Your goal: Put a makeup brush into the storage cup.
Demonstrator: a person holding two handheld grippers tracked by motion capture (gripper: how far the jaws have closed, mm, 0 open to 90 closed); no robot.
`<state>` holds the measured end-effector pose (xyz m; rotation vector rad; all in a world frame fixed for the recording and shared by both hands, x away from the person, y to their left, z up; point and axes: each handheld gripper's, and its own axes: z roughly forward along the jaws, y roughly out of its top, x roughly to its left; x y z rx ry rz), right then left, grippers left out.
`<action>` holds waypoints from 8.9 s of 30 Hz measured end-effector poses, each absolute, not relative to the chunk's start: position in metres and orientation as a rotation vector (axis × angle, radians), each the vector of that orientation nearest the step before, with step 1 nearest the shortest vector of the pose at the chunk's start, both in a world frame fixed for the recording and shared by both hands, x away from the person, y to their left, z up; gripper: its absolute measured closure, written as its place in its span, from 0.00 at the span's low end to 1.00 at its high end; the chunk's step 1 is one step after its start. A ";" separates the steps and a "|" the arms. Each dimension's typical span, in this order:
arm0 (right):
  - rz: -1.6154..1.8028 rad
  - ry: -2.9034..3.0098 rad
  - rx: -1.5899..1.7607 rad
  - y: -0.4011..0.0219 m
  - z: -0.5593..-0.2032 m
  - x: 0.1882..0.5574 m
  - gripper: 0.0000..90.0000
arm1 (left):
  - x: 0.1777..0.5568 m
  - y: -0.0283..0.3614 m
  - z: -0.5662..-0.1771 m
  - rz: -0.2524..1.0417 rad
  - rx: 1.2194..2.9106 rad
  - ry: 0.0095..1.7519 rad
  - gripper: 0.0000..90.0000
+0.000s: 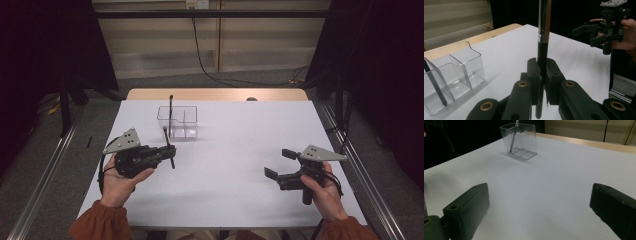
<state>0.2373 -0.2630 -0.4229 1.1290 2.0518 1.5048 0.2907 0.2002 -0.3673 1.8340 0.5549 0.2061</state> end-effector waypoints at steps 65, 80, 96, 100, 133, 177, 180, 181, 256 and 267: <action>1.527 1.787 1.118 -0.295 -0.451 0.212 0.00 | 0.384 0.213 -0.339 0.383 1.733 0.735 0.93; 1.514 1.781 1.120 -0.295 -0.451 0.211 0.00 | 0.420 0.201 -0.331 0.420 1.723 0.780 0.93; 1.514 1.799 1.111 -0.295 -0.452 0.209 0.00 | 0.443 0.193 -0.356 0.435 1.768 0.836 0.93; 1.514 1.807 1.112 -0.294 -0.452 0.208 0.00 | 0.447 0.193 -0.362 0.438 1.782 0.845 0.93; 1.512 1.819 1.119 -0.293 -0.453 0.209 0.00 | 0.450 0.204 -0.407 0.414 1.847 0.942 0.93; 1.511 1.800 1.130 -0.293 -0.453 0.212 0.00 | 0.436 0.204 -0.393 0.439 1.740 0.927 0.22; 1.510 1.804 1.123 -0.293 -0.453 0.212 0.00 | 0.433 0.205 -0.389 0.453 1.734 0.915 0.13; 1.513 1.804 1.127 -0.292 -0.453 0.213 0.00 | 0.431 0.205 -0.389 0.455 1.734 0.907 0.12; 1.483 1.766 1.129 -0.298 -0.450 0.202 0.00 | 0.256 0.250 -0.413 0.501 1.674 0.864 0.04; 1.478 1.760 1.135 -0.298 -0.450 0.200 0.00 | 0.241 0.252 -0.431 0.503 1.702 0.882 0.04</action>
